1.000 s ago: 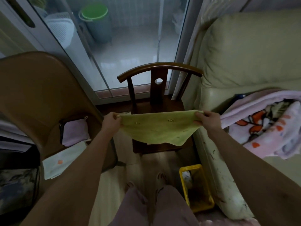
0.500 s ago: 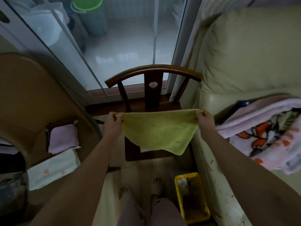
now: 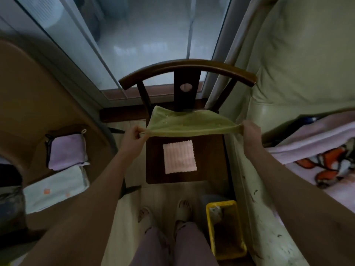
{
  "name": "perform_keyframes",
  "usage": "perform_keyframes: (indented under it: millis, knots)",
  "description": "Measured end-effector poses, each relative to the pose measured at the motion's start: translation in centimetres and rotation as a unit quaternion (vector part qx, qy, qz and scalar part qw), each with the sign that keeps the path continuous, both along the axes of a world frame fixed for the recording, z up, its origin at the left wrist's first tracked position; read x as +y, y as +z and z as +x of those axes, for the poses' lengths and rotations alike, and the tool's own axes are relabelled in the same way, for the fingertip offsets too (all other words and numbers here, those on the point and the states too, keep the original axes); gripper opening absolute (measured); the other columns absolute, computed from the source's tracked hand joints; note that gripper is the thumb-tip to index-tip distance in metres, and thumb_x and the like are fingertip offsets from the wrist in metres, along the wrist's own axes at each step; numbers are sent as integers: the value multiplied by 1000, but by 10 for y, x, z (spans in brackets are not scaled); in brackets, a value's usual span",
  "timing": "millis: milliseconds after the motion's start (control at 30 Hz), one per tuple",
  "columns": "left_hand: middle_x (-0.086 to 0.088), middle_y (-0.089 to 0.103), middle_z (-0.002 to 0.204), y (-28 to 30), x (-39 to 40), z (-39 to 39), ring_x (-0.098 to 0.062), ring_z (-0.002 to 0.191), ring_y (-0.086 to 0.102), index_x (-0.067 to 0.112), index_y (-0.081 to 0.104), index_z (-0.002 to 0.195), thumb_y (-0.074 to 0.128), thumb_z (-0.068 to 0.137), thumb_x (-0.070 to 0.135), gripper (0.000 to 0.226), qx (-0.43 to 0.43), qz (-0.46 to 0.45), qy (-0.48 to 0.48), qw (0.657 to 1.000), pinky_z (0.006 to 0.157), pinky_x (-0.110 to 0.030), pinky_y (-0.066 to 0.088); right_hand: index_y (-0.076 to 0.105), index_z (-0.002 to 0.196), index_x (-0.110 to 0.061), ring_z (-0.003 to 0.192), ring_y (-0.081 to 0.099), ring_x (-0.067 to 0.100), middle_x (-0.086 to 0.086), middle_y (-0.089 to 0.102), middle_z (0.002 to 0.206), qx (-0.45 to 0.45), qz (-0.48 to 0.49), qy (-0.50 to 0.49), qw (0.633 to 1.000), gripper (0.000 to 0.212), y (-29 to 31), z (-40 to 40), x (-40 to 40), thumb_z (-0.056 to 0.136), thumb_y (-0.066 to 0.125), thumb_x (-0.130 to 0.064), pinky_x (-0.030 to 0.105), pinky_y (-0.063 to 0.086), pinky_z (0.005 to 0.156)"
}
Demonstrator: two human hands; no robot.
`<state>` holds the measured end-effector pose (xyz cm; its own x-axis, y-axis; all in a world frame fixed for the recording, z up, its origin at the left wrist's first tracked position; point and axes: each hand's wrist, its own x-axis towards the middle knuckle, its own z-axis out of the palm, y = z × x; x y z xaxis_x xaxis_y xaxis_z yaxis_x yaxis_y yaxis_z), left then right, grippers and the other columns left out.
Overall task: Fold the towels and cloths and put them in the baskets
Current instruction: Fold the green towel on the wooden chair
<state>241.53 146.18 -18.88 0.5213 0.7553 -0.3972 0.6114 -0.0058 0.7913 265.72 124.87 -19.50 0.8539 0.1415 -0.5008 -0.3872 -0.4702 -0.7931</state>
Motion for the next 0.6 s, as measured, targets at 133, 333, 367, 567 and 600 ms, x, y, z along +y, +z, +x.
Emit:
perform_keyframes:
  millis: [133,333,367,567,600]
  knots:
    - [0,52,82,-60,-21,-20,-13,73,49,10,54,94,56,94,17,7,94,-33,-26,995,62,-18,38,47,71,-24,75,49,16,0,51,79,39,-83,50,995,25,-62,-19,-21,95,45,-18,22,41,65]
    - [0,53,78,-124,-39,-44,-11,68,49,20,48,81,53,96,17,16,147,-63,-51,986,57,-21,35,57,79,-8,72,45,18,7,51,75,14,-112,55,992,25,-120,-47,-41,98,41,-11,30,33,58]
    - [0,54,81,-131,-38,-45,-11,70,51,20,49,83,53,96,19,13,140,-63,-46,987,58,-20,36,60,87,-4,76,47,20,11,54,80,8,-117,63,991,22,-127,-47,-40,97,42,-11,31,34,60]
    - [0,56,99,-172,-17,-14,-18,90,57,20,50,103,49,97,30,11,74,-43,30,996,77,-36,50,53,102,0,80,50,26,14,52,88,-96,-133,121,979,19,-158,-26,-7,99,42,-15,34,41,67]
    - [0,55,99,-178,-13,-5,-17,90,56,19,50,104,49,97,30,13,72,-30,44,996,75,-33,49,52,99,-1,76,50,23,10,52,85,-118,-138,136,974,18,-164,-21,0,100,42,-16,31,38,62]
